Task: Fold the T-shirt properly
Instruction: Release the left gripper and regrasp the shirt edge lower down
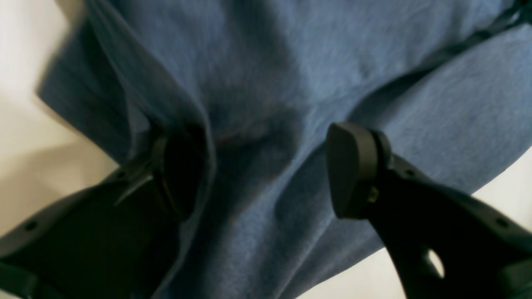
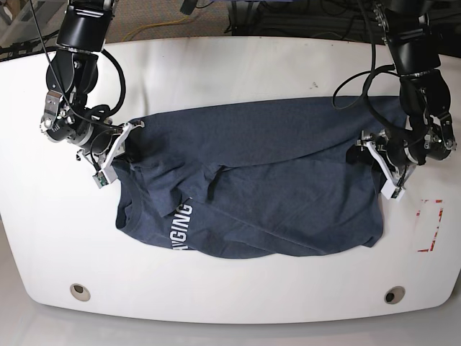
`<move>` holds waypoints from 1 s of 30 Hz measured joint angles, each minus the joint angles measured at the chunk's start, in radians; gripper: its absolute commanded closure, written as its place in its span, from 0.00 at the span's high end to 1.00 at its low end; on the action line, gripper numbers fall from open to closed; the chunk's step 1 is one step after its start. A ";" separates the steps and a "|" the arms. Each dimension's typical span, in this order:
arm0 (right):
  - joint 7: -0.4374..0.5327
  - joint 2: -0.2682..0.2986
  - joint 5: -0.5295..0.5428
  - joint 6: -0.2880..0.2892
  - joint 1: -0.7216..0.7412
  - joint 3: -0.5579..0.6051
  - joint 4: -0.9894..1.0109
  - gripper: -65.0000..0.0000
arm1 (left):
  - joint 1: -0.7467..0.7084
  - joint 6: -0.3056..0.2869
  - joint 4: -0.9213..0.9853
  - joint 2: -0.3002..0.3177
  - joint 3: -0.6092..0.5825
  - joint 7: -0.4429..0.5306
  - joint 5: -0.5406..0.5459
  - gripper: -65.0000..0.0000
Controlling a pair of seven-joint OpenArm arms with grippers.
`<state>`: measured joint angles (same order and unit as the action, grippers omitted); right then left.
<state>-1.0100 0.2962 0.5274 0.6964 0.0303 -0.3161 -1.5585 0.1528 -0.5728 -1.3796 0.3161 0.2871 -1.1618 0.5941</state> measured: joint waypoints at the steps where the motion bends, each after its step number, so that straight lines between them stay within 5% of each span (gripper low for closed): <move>1: 0.000 0.000 -0.001 0.000 0.000 0.000 0.000 0.00 | 0.000 0.000 0.016 0.001 0.000 0.001 0.002 0.66; 26: 0.000 0.000 0.000 0.000 -0.003 0.000 0.000 0.00 | 0.000 0.000 0.050 0.044 0.004 0.008 -0.032 0.64; 30: 0.000 0.000 0.000 0.000 -0.003 0.000 0.000 0.00 | 0.002 0.000 0.097 0.044 0.003 0.017 -0.059 0.45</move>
<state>-1.0100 0.2962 0.5274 0.6964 0.0277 -0.3161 -1.5585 0.1543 -0.5732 -1.2823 0.3603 0.2905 -1.1450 0.5350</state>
